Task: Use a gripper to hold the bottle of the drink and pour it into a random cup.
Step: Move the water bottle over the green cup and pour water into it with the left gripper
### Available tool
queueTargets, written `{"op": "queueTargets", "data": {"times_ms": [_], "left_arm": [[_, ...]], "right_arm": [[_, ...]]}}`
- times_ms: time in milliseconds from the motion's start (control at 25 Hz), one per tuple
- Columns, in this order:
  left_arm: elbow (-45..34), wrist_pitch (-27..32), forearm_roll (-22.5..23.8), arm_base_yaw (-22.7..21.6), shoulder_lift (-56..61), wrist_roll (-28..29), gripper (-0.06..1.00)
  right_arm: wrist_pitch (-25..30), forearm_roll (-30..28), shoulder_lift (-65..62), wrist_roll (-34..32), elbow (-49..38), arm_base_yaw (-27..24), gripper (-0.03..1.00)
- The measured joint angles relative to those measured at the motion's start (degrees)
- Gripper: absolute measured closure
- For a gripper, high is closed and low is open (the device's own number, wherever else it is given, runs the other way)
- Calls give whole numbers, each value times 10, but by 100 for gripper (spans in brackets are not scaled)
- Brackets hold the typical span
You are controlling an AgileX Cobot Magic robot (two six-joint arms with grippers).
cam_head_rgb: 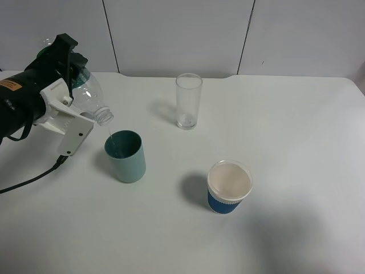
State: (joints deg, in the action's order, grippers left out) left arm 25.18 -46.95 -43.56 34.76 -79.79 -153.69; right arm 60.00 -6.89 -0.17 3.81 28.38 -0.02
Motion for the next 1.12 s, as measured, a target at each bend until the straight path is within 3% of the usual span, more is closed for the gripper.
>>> {"op": "queueTargets", "data": {"times_ms": [480,720,880,1120], "left_arm": [[0,-12,3,0,0,2,45],[0,12,0,0,0,46,45],[7,52,-7,0,0,117,45],[44,72,-16,-1,-1,347,45]], "right_arm": [[0,0,0,0,0,0,23],[0,0,0,0,0,0,23],[0,0,0,0,0,0,23],[0,0,0,0,0,0,23]]}}
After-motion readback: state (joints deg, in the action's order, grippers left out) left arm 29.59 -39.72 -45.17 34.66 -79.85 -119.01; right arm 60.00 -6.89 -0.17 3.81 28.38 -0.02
